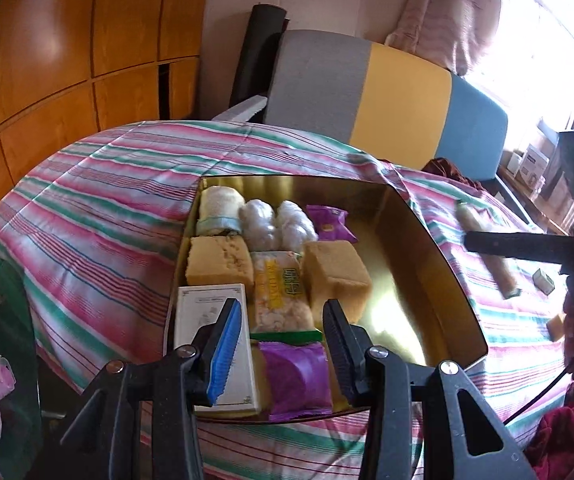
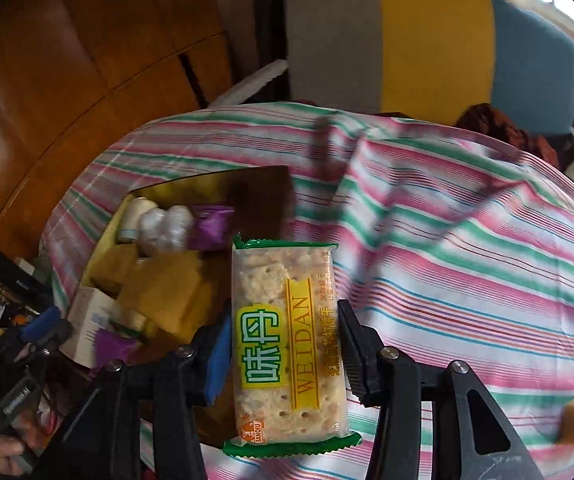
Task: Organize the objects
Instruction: 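Carry the WEIDAN packet into the tray and release it with the right gripper, then withdraw both grippers from the tray toward the remaining items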
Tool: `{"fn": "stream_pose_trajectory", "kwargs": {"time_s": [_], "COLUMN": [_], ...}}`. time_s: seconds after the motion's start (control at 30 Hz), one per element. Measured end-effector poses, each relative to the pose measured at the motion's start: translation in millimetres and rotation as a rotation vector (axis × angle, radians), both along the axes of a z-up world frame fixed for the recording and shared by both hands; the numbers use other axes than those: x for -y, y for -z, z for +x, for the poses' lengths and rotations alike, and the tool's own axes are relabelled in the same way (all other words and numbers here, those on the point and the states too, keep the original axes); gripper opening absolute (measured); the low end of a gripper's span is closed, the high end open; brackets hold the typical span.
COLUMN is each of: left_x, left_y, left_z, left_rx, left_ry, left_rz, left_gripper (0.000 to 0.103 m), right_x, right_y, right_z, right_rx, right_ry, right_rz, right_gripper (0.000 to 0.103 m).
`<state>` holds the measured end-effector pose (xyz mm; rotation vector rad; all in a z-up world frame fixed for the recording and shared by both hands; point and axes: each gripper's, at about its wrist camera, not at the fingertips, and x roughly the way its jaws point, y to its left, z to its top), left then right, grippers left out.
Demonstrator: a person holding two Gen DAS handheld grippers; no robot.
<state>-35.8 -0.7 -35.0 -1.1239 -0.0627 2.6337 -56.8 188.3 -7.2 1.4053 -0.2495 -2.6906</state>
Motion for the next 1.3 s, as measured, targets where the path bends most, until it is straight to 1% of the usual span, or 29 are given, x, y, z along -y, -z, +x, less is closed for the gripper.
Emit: {"fn": "stream_pose_trajectory", "kwargs": {"time_s": [0.1,0.17,0.23,0.47,0.53,0.6,0.77,0.9,1.03,1.1,1.23,1.3], "left_x": [8.8,13.4,17.2,21.9,22.7,22.4,19.9,16.3,12.2,9.5,1.8,-2.8], "left_y": [0.6,2.2,3.4,5.7,6.1,6.5,7.7,6.6,4.8,2.9,-0.1,-1.3], "left_z": [-3.3,-5.1,-6.7,-9.1,-9.5,-9.7,-8.7,-7.6,-5.4,-3.8,-0.5,0.8], "left_rx": [0.004,0.009,0.014,0.026,0.028,0.028,0.032,0.028,0.023,0.017,0.01,0.007], "left_ry": [-0.025,-0.037,-0.046,-0.058,-0.059,-0.06,-0.055,-0.047,-0.034,-0.025,-0.001,0.012], "left_rz": [0.008,0.014,0.021,0.029,0.029,0.026,0.019,0.012,0.007,0.005,-0.003,-0.011], "left_gripper": [0.042,0.042,0.042,0.042,0.042,0.042,0.042,0.042,0.042,0.042,0.042,0.042], "right_x": [30.9,48.7,65.9,90.2,91.9,89.3,86.0,81.0,77.3,74.8,62.0,52.2], "right_y": [3.8,11.2,19.8,54.8,61.8,65.0,63.5,53.6,40.5,33.7,22.5,17.4], "right_z": [-16.7,-28.5,-38.2,-64.7,-69.2,-70.2,-64.9,-56.2,-43.9,-37.2,-19.1,-10.2], "right_rx": [0.01,0.03,0.047,0.113,0.121,0.123,0.094,0.052,0.006,-0.012,-0.044,-0.06], "right_ry": [-0.036,-0.06,-0.073,-0.065,-0.055,-0.052,-0.056,-0.043,-0.037,-0.032,-0.012,0.003], "right_rz": [0.018,0.016,0.036,0.133,0.149,0.137,0.13,0.102,0.082,0.072,0.059,0.055], "right_gripper": [0.049,0.049,0.049,0.049,0.051,0.056,0.056,0.063,0.067,0.071,0.072,0.074]}}
